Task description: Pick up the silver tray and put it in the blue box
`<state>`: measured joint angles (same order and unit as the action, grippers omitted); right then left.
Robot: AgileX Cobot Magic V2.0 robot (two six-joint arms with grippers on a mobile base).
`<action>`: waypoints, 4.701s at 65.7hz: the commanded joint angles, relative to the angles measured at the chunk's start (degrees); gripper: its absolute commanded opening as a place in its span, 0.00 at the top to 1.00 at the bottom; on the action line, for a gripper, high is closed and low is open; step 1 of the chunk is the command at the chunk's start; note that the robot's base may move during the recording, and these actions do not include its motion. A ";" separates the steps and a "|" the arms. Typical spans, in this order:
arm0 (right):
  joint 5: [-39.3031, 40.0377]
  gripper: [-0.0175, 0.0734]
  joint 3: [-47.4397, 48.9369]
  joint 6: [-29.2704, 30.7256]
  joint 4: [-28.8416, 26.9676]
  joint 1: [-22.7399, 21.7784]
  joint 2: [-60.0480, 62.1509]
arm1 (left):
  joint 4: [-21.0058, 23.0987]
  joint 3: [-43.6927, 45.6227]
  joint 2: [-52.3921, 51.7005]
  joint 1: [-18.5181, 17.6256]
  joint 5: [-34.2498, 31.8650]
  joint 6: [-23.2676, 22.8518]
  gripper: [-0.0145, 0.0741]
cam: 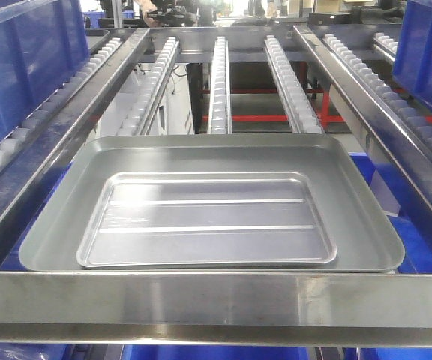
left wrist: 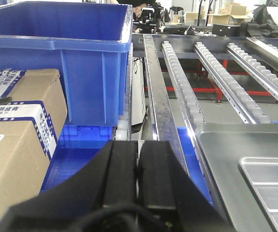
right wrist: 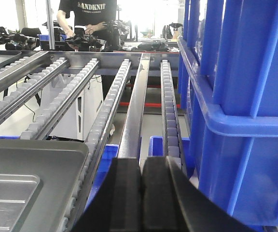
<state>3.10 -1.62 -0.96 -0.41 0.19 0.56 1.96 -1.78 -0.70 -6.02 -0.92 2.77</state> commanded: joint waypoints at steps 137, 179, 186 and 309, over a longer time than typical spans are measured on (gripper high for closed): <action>-38.60 0.74 35.18 -14.38 -5.97 4.89 -60.62 | 18.37 44.64 69.33 -7.37 35.85 -7.51 0.84; -44.93 0.74 65.98 -37.61 11.83 28.86 -89.05 | -4.23 64.28 88.33 -26.03 39.46 -37.48 0.84; -44.63 0.74 68.07 -37.61 11.83 29.00 -92.28 | -8.26 64.68 90.91 -26.27 38.98 -42.17 0.84; -40.30 0.74 66.28 -33.65 11.93 29.08 -94.17 | -14.31 68.18 97.18 -30.24 39.48 -44.79 0.84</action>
<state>-38.80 63.34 -35.16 10.45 29.44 -96.05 -11.71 64.71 98.97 -35.93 39.75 -41.50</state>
